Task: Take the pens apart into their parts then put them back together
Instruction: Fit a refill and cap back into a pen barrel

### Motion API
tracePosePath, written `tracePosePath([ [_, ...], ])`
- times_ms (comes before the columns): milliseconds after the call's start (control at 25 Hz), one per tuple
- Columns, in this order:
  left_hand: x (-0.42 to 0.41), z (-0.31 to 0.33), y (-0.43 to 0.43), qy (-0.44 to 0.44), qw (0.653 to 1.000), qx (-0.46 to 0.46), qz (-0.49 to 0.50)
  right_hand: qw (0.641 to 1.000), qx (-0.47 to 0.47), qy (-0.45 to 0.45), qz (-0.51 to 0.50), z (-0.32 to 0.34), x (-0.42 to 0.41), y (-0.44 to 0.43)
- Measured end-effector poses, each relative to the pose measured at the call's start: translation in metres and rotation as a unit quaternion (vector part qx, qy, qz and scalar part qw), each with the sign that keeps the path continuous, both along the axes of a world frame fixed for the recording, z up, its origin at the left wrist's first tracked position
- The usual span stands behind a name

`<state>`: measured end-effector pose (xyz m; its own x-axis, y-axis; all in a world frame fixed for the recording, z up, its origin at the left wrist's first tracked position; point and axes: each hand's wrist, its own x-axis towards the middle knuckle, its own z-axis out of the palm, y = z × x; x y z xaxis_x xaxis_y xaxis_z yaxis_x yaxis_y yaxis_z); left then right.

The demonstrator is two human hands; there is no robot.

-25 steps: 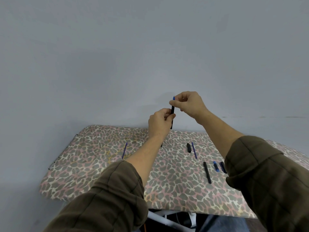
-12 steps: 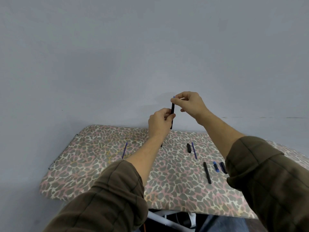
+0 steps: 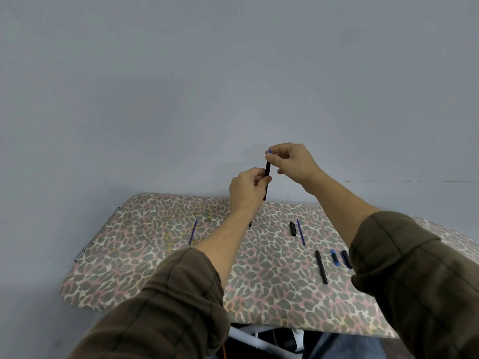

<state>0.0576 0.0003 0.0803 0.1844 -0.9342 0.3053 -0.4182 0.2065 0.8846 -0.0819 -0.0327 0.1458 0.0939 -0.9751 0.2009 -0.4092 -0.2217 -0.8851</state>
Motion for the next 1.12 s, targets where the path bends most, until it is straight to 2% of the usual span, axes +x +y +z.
tracePosePath([
  [160, -0.001, -0.002, -0.001, 0.004, 1.0, 0.008, -0.002, 0.998, -0.027, 0.058, -0.009, -0.001, 0.003, -0.002],
  [360, -0.003, -0.002, -0.005, -0.018, 1.0, 0.012, 0.003, 0.993, -0.015, 0.113, -0.038, -0.007, 0.008, -0.003],
  [440, -0.003, -0.005, -0.008, -0.015, 1.0, 0.015, 0.005, 0.996, -0.008, 0.087, -0.024, -0.011, 0.006, -0.004],
  [520, -0.003, -0.01, -0.01, -0.01, 1.0, 0.013, 0.009, 1.0, 0.018, 0.011, -0.004, -0.016, 0.002, -0.003],
  [600, -0.004, -0.017, -0.011, -0.004, 1.0, 0.014, 0.013, 0.998, 0.038, -0.04, -0.03, -0.024, -0.002, -0.006],
  [640, -0.004, -0.022, -0.011, -0.001, 1.0, 0.017, 0.013, 0.996, 0.045, -0.028, -0.067, -0.032, -0.007, -0.01],
  [720, -0.006, -0.035, -0.014, -0.002, 1.0, 0.027, 0.006, 0.985, 0.08, 0.084, -0.13, -0.052, -0.018, -0.022],
  [880, -0.007, -0.05, -0.021, -0.003, 0.999, 0.035, 0.0, 0.917, 0.176, 0.342, -0.108, -0.091, -0.031, -0.029],
  [960, -0.009, -0.055, -0.026, -0.006, 0.999, 0.038, -0.006, 0.884, 0.188, 0.416, -0.099, -0.111, -0.032, -0.032],
  [1120, -0.01, -0.061, -0.037, -0.014, 0.999, 0.042, -0.008, 0.84, 0.203, 0.497, -0.08, -0.138, -0.034, -0.036],
])
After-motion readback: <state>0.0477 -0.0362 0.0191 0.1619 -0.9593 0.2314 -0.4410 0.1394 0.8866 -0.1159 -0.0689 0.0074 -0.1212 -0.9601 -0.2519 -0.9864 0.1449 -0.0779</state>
